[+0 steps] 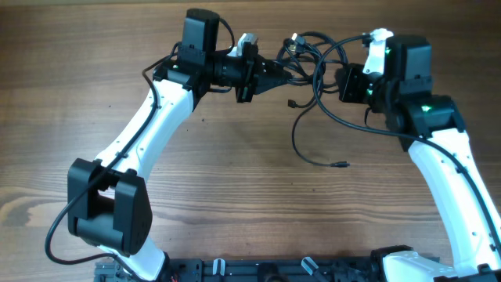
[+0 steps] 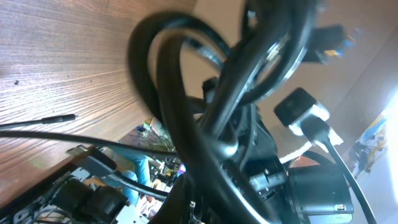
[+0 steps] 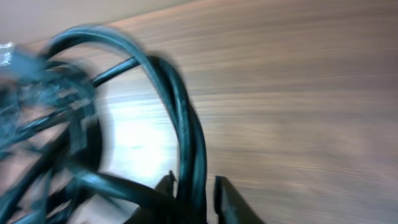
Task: Untangle cables
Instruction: 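Grasp a cable loop with the right gripper and pull the loops apart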
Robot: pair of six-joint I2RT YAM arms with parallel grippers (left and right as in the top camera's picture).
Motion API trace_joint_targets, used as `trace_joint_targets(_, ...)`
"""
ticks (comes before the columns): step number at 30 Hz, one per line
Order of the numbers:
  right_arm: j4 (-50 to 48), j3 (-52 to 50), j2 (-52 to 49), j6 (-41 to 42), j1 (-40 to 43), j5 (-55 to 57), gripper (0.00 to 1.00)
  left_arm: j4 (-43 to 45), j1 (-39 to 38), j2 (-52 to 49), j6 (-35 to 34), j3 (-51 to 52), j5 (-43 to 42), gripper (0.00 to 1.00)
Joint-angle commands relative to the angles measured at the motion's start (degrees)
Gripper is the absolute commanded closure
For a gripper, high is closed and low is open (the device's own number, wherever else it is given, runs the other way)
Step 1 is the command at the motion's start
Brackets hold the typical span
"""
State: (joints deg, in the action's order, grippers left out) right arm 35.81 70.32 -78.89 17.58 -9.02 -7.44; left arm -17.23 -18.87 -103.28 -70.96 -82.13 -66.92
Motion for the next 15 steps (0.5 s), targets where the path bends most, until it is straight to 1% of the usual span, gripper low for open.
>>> trace_joint_targets(1, 3.3, 0.7, 1.6, 8.3, 0.2, 27.3, 0.68, 0.3, 0.6, 0.5, 3.5, -0.4, -2.6, 0.96)
trace_joint_targets(2, 3.8, 0.7, 2.1, 9.5, 0.2, 29.4, 0.61, 0.3, 0.6, 0.5, 4.2, -0.4, -2.5, 0.96)
trace_joint_targets(4, 3.7, 0.7, 2.7, 9.0, 0.2, 27.8, 0.41, 0.3, 0.6, 0.5, 4.5, -0.4, -2.4, 0.96)
trace_joint_targets(5, 3.4, 0.7, 2.8, 7.8, 0.2, 25.0, 0.27, 0.3, 0.6, 0.5, 4.6, -0.4, -2.2, 0.96)
trace_joint_targets(7, 2.2, 0.7, 3.0, 3.9, 0.2, 16.2, 0.24, 0.3, 0.6, 0.5, 5.0, -0.4, -2.0, 0.96)
trace_joint_targets(8, 1.2, 0.7, 3.0, 1.2, 0.2, 10.3, 0.19, 0.3, 0.6, 0.5, 6.6, -0.4, -1.8, 0.96)
trace_joint_targets(9, 0.5, 0.7, 3.0, -1.2, 0.2, 6.1, 0.18, 0.3, 0.6, 0.5, 8.4, -0.4, -1.6, 0.96)
trace_joint_targets(10, -0.4, 0.7, 3.0, -4.4, 0.2, 0.5, 0.18, 0.2, 0.6, 0.5, 12.3, -0.4, -1.4, 0.96)
trace_joint_targets(12, -1.5, 0.7, 3.1, -5.7, 0.2, -3.3, 0.18, -0.4, 0.6, 0.4, 19.8, -0.4, -1.3, 0.96)
trace_joint_targets(13, -2.3, 0.7, 3.2, -6.4, 0.2, -4.3, 0.18, -1.3, 0.6, 0.4, 26.3, -0.4, -1.2, 0.96)
trace_joint_targets(15, -2.8, 1.2, 3.4, -6.9, 0.6, -4.9, 0.18, -6.5, 0.5, 0.4, 40.5, -0.4, -0.8, 0.96)
